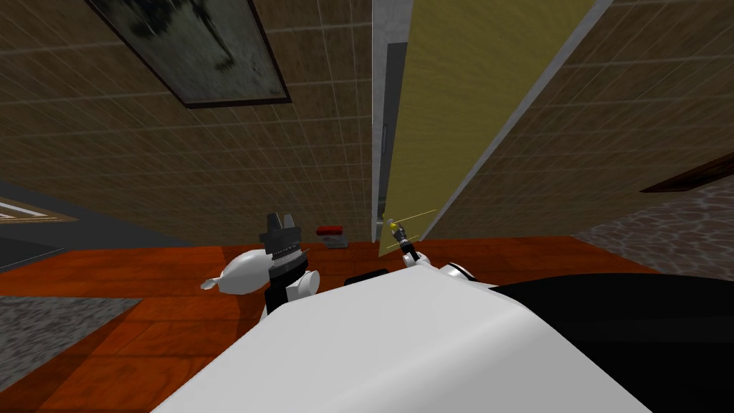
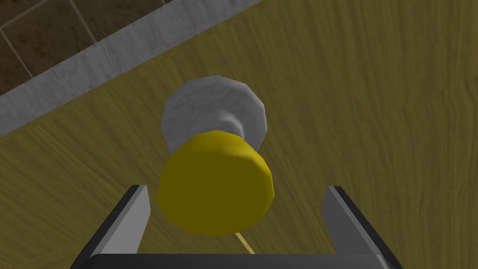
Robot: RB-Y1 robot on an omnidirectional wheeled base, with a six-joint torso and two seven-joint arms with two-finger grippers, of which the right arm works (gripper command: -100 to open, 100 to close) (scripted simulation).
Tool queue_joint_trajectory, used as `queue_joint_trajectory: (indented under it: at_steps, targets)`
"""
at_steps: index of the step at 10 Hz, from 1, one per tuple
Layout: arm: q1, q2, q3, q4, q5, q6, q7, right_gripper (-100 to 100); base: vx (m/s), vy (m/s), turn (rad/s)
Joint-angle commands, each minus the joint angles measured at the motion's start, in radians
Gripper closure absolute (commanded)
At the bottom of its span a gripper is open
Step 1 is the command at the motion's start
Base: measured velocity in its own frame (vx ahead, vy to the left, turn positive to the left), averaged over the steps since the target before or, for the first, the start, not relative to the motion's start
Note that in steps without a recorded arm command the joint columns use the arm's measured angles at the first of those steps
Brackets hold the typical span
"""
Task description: Pull the door open
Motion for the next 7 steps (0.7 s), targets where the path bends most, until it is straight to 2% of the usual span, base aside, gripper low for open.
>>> queue_joint_trajectory:
  at_steps: [1,5,6,7]
  targets:
    - [-0.001,0.0,0.005,0.001,-0.005,0.0,-0.034,-100,-0.04,0.004,0.014]
    - [-0.004,0.0,0.03,-0.004,-0.034,0.005,-0.15,-100,-0.046,-0.018,0.035]
    - [-0.004,0.0,0.03,-0.004,-0.034,0.005,-0.156,-100,-0.035,-0.013,0.017]
    - [-0.005,0.0,0.039,-0.006,-0.045,0.007,-0.196,-100,-0.051,-0.014,0.029]
